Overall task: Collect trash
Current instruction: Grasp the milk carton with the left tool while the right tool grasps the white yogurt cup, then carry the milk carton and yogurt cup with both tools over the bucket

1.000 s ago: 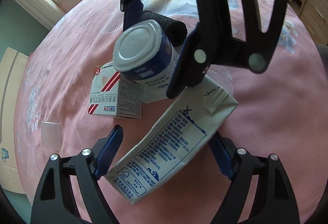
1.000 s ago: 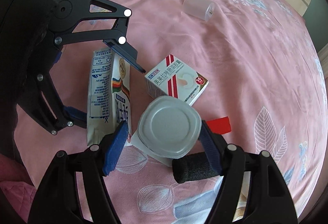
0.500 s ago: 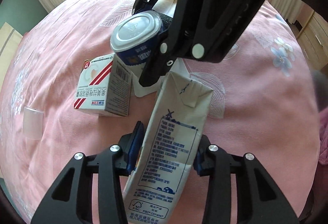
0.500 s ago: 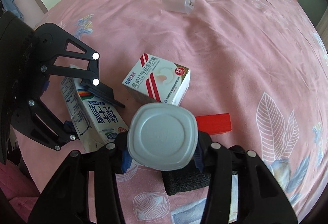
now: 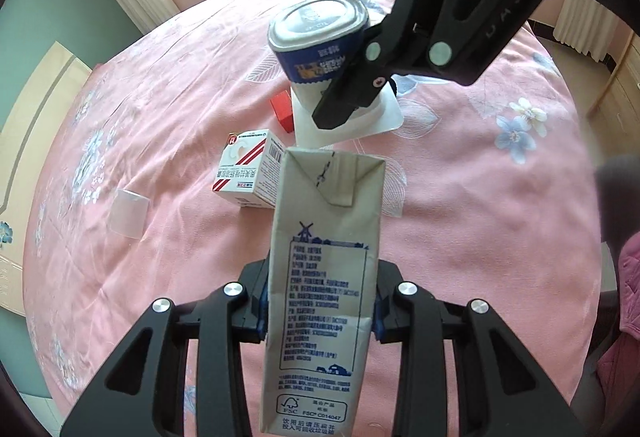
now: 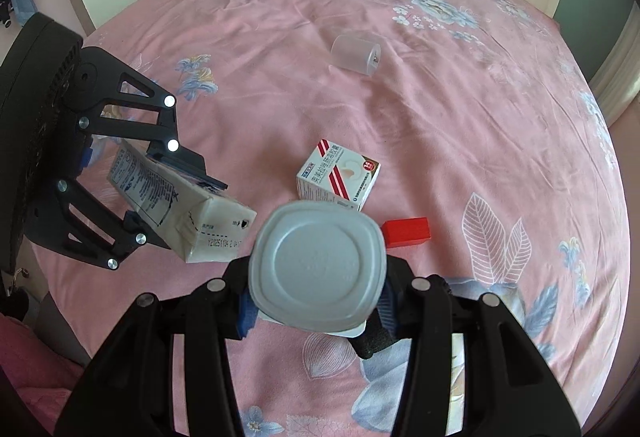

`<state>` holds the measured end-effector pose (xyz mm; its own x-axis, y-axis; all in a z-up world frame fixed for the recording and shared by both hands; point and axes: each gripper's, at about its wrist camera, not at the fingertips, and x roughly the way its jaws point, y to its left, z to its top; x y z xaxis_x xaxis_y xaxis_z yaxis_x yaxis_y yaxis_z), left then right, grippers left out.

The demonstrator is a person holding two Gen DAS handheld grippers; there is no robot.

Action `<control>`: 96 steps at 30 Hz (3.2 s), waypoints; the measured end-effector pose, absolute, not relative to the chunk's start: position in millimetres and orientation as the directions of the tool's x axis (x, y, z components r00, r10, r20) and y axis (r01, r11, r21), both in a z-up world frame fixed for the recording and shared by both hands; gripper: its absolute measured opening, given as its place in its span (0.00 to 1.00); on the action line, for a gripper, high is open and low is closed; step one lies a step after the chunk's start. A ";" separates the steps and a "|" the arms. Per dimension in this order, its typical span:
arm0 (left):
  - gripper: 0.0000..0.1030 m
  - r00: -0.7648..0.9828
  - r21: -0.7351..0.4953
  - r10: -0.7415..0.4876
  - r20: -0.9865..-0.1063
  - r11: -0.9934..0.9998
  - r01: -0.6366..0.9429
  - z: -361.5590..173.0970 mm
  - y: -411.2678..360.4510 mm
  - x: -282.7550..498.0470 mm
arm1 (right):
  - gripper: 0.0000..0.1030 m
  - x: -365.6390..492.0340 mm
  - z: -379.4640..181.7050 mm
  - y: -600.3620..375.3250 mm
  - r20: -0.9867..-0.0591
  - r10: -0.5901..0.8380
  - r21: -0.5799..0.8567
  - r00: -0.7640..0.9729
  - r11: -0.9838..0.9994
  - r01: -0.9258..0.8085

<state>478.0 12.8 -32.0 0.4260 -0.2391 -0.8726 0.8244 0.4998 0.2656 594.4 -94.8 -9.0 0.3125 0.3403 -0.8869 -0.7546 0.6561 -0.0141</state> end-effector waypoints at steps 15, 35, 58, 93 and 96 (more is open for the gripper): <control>0.37 0.584 0.409 -0.241 -0.776 0.513 0.755 92.9 -15.0 378.6 | 0.47 449.8 119.6 -101.7 -0.835 0.323 -0.161 0.446 0.632 -0.758; 0.38 0.666 0.450 -0.281 -0.691 0.553 0.701 156.5 -36.5 236.2 | 0.47 274.6 192.8 -135.4 -0.763 0.339 -0.245 0.551 0.637 -0.731; 0.37 0.446 0.241 -0.252 -0.859 0.569 0.786 -4.1 -54.5 197.1 | 0.47 225.1 25.0 -166.9 -0.880 0.343 -0.005 0.329 0.685 -0.729; 0.37 0.147 -0.037 -0.236 -0.960 0.633 0.774 -206.0 -70.9 151.7 | 0.47 184.2 -193.6 -158.7 -0.929 0.370 0.277 0.004 0.704 -0.654; 0.37 0.138 -0.043 -0.230 -0.963 0.641 0.766 -219.3 -74.4 152.5 | 0.47 182.2 -208.9 -154.5 -0.930 0.368 0.293 -0.020 0.705 -0.646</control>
